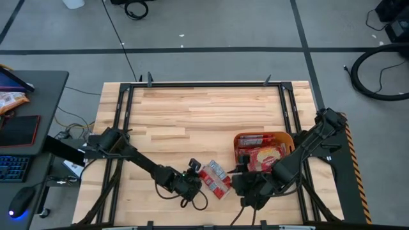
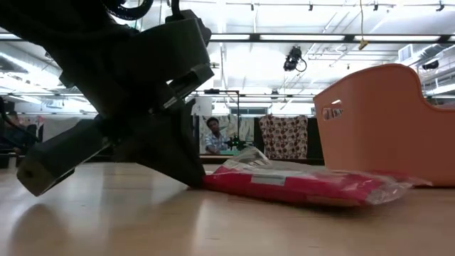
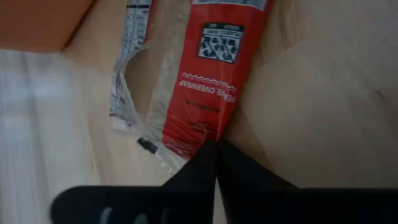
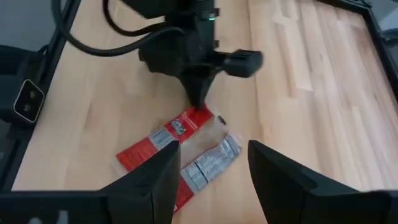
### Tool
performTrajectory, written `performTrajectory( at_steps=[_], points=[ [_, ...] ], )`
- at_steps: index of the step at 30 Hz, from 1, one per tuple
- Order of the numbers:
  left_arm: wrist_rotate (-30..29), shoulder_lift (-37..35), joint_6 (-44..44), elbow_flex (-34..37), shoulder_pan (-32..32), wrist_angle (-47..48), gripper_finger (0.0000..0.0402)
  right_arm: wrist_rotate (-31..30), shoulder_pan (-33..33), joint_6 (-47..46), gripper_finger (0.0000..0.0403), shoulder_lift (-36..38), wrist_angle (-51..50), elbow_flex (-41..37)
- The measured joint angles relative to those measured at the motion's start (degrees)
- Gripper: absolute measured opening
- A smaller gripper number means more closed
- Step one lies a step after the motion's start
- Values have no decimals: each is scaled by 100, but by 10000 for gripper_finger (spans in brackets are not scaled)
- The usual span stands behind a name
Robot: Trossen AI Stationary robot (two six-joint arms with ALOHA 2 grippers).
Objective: Sort popcorn bags into baskets
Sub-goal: Put the popcorn bag into the orange bin
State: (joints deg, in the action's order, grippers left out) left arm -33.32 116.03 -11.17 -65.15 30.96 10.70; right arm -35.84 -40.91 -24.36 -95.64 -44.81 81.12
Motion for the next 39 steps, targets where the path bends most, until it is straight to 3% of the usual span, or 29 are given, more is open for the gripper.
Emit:
performTrajectory(
  at_steps=[8, 20, 31, 39],
  points=[
    [392, -478, 794, 32, -4, 176, 8, 184, 65, 83, 192, -373, 288, -2],
    [767, -1469, 2659, -662, -190, 1067, 7, 82, 109, 649, 192, -649, 1135, 0],
    [833, -1484, 2664, -911, -306, 1034, 8, -18, 411, 167, 192, -852, 1001, -2],
    [897, -1532, 2588, -915, -243, 794, 8, 612, 679, -107, 191, -1097, 950, 0]
  ],
)
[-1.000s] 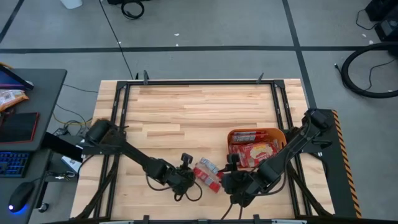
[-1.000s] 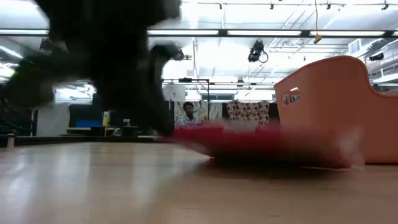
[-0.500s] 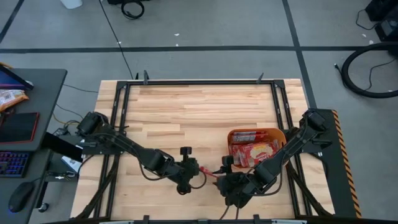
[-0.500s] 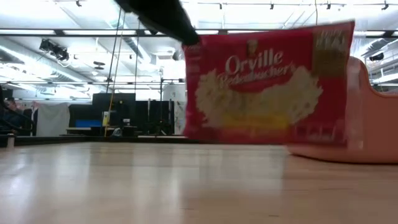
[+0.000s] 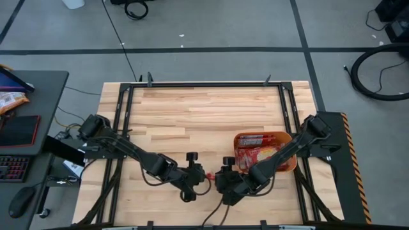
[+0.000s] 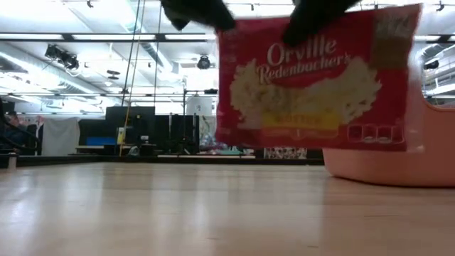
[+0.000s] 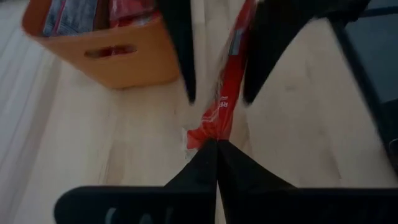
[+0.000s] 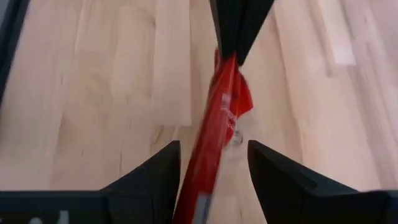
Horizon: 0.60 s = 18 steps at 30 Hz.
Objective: Sort popcorn bags into baskets
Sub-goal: Put the popcorn bag into the orange bin
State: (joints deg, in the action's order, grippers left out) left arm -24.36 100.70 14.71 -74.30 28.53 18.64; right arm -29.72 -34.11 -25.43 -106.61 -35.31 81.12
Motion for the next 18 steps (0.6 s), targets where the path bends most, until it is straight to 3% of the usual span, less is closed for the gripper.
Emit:
performTrajectory(
  at_steps=[4, 11, 18],
  points=[
    [41, -24, -39, -3, -1, -80, 9, 36, 24, -46, 161, -47, -221, 0],
    [223, -26, -241, -4, -2, -91, 9, 358, 27, -18, 27, -60, -331, 0],
    [210, -129, -353, -8, 140, 47, 63, 1321, -14, -219, 38, -55, -628, 148]
  ],
)
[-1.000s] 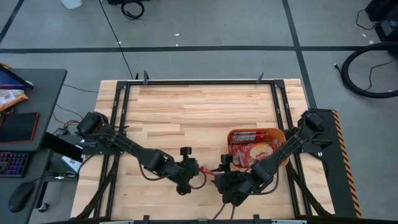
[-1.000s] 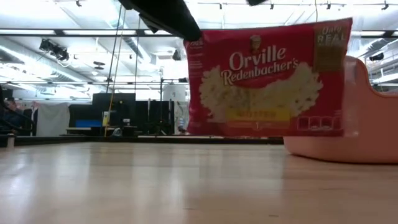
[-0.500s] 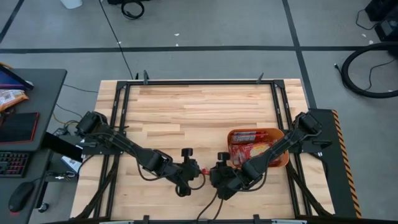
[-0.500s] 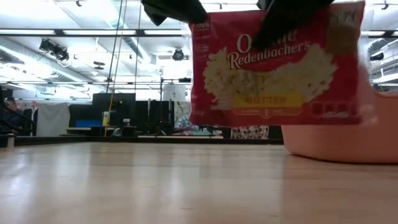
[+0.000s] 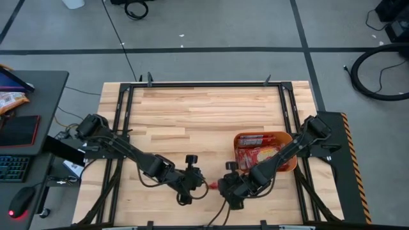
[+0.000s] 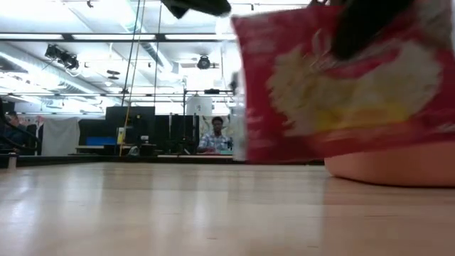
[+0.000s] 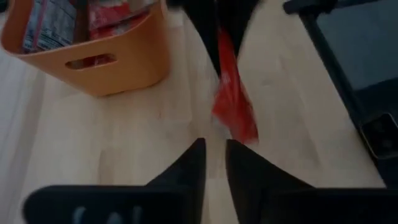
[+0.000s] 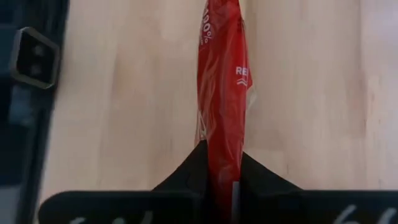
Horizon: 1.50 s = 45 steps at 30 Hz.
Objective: Sort popcorn bags into baskets
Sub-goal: Put the popcorn bag into the orange bin
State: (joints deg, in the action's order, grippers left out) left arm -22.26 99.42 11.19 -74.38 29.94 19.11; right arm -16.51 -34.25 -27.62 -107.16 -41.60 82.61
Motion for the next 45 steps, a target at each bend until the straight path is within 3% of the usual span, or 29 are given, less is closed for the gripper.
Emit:
performTrajectory(
  at_steps=[6, 11, 15, 21, 28, 37, 41, 45],
  points=[
    [61, -85, 152, 4, 167, 433, 110, 540, -192, -316, 22, 1, -1592, 763],
    [160, -85, 232, 34, 223, 475, 116, 596, -400, -330, 30, 45, -2984, 1315],
    [218, -85, 357, 34, 251, 501, 117, 502, -438, -386, 30, 431, -3371, 1162],
    [264, -85, 362, 34, 260, 516, 117, 562, -322, -463, 22, 1429, -3228, 466],
    [262, -85, 321, 34, 253, 519, 117, 1002, 77, -659, 25, 2998, -2848, -969],
    [258, -85, -122, 34, 139, 479, 117, 1325, 1109, -274, 26, 4706, -1914, -2765],
    [262, -85, -584, 177, 34, 227, 117, 1276, 1603, -22, 51, 5077, -1399, -3458],
    [521, -85, -1235, 578, -113, -660, 117, 1486, 2117, 258, 98, 5230, -1528, -3665]
  ],
)
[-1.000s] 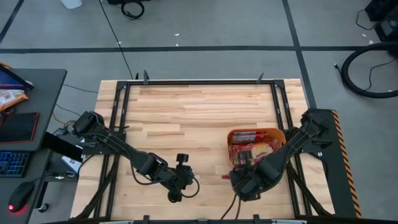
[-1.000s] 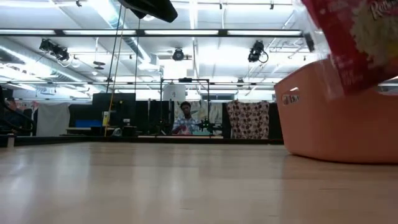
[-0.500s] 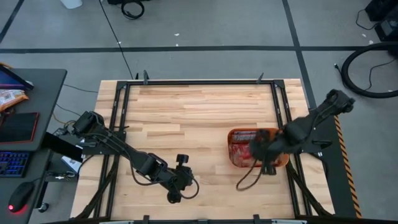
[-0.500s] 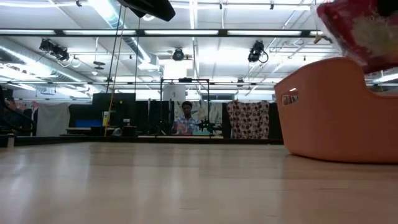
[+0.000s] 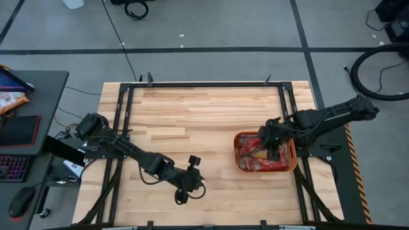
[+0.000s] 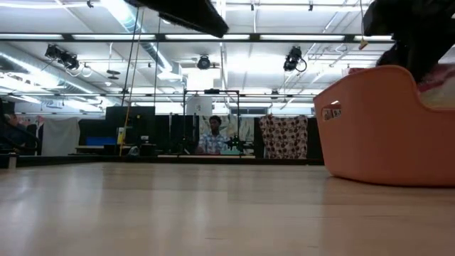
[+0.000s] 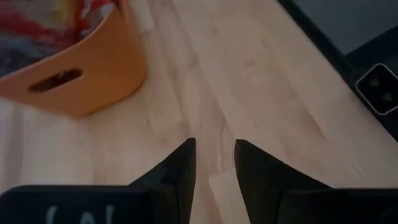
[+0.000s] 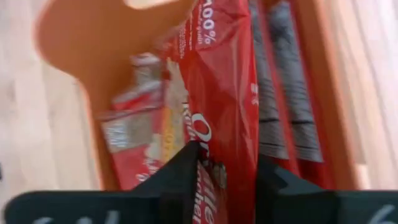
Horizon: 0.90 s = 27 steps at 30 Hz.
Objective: Sort popcorn bags into baskets
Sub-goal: Put the popcorn bag into the orange bin, then return to Home Position
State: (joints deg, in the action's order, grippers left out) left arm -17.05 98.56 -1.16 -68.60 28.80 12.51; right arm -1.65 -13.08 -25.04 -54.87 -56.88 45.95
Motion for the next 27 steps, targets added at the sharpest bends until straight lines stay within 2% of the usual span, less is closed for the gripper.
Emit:
performTrajectory(
  at_steps=[6, 12, 15, 19, 24, 27],
  points=[
    [516, 0, -293, 578, -488, -796, 117, -18, 737, 550, 154, 29, -781, 184],
    [931, 0, -256, 874, -832, -928, 117, -406, 1152, 397, 163, 10, -1628, 976],
    [959, -177, -293, 1076, -877, -1126, 117, -739, 993, 606, 161, 361, -890, 938],
    [898, -707, -208, 1768, -869, -1769, 117, -539, 867, 988, 160, 1064, 416, 465],
    [503, -1755, 265, 2824, -857, -2362, 117, -494, 855, 1031, 160, 1847, 1738, -245],
    [229, -2410, 533, 3286, -859, -2404, 117, -634, 855, 1114, 160, 2276, 2433, -719]
  ],
)
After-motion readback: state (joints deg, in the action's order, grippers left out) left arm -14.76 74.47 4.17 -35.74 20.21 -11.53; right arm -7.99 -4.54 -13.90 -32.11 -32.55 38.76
